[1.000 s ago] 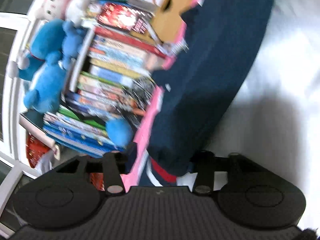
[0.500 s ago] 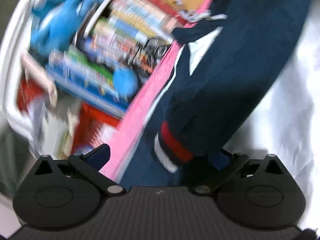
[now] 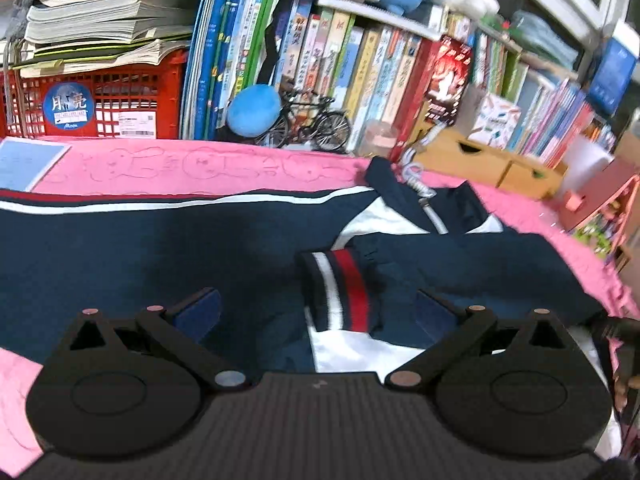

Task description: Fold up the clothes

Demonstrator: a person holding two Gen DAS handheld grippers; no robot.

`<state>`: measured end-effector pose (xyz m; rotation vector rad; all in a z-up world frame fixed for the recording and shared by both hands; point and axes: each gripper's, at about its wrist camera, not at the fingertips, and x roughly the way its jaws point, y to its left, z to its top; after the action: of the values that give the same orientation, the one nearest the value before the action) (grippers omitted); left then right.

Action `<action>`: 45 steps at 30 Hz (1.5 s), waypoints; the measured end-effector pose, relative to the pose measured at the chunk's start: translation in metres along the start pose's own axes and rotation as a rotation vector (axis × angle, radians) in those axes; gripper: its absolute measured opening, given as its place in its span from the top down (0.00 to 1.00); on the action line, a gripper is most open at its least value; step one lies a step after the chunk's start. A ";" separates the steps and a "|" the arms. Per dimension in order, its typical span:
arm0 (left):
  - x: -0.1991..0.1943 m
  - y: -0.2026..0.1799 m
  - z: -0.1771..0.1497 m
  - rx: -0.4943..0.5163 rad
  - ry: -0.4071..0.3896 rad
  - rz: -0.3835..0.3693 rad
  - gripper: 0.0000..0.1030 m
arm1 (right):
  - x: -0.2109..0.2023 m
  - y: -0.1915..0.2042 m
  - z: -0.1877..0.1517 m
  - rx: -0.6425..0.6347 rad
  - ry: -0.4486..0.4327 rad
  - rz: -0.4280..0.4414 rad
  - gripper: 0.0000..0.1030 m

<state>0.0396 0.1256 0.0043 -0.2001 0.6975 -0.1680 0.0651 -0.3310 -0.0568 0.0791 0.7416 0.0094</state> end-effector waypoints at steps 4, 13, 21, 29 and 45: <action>0.001 -0.024 -0.007 0.039 -0.034 -0.073 0.00 | -0.024 0.018 -0.016 -0.291 0.022 0.019 0.00; 0.070 -0.064 -0.022 0.110 0.039 -0.069 0.00 | -0.079 -0.002 -0.023 -0.170 -0.030 0.313 0.06; 0.081 -0.082 -0.040 0.291 0.028 0.022 0.00 | -0.042 0.062 -0.014 -0.183 -0.034 0.448 0.27; 0.085 -0.062 -0.029 0.216 0.015 -0.042 0.00 | -0.014 0.004 -0.002 -0.044 0.015 0.212 0.99; 0.037 -0.024 -0.005 0.008 -0.049 -0.187 0.00 | -0.053 0.100 -0.023 -0.469 -0.077 0.290 0.25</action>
<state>0.0624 0.0939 -0.0162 -0.2606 0.6286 -0.3433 0.0125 -0.2313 -0.0309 -0.2602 0.6297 0.4525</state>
